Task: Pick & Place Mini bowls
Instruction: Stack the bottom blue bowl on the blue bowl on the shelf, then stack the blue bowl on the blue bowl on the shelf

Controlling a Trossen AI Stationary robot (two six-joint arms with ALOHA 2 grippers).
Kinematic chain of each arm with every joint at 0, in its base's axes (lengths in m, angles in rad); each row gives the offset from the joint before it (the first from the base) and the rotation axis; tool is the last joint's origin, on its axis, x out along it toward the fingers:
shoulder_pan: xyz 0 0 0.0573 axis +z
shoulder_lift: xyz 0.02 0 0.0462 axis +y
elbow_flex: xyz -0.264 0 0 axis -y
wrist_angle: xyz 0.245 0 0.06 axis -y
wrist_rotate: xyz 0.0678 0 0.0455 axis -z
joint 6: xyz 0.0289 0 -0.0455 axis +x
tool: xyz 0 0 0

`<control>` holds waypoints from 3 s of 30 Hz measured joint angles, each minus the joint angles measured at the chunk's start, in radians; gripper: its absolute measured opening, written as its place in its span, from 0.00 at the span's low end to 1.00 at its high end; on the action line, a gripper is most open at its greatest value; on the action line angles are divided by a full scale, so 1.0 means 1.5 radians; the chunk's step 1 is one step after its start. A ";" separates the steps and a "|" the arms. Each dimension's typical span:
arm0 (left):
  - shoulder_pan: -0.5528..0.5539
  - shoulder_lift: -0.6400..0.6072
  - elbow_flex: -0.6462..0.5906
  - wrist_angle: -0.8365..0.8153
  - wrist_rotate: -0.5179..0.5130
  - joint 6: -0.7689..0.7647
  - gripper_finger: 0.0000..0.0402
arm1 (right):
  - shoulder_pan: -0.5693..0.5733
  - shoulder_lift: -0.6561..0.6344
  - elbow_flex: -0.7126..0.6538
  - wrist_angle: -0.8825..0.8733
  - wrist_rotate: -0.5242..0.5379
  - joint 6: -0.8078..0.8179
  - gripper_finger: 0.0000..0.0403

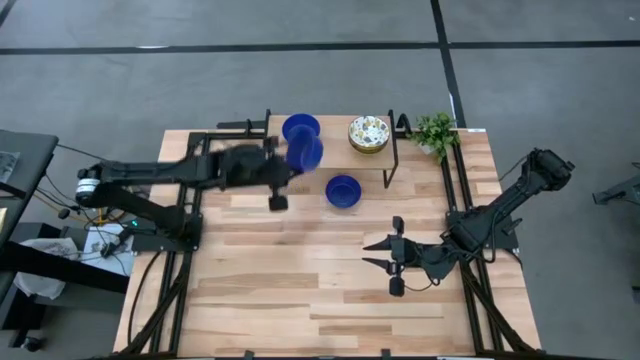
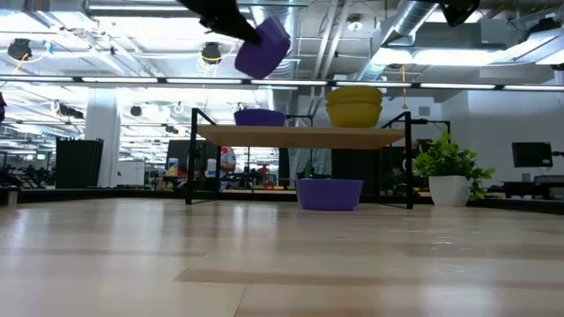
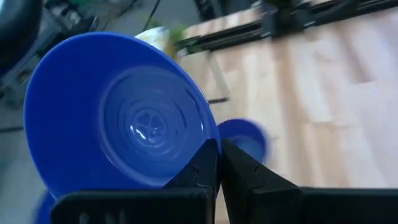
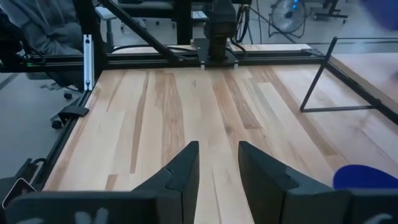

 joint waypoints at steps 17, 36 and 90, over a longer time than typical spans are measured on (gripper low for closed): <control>0.252 0.277 0.321 -0.292 0.046 0.058 0.02 | 0.000 0.000 0.000 -0.006 0.000 0.000 0.25; 0.247 0.289 0.325 -0.311 0.074 0.089 0.02 | 0.000 0.000 0.000 -0.008 -0.003 0.000 0.25; -0.040 -0.016 -0.098 -0.070 0.193 -0.280 0.23 | -0.042 0.087 0.001 -0.007 -0.018 0.035 0.25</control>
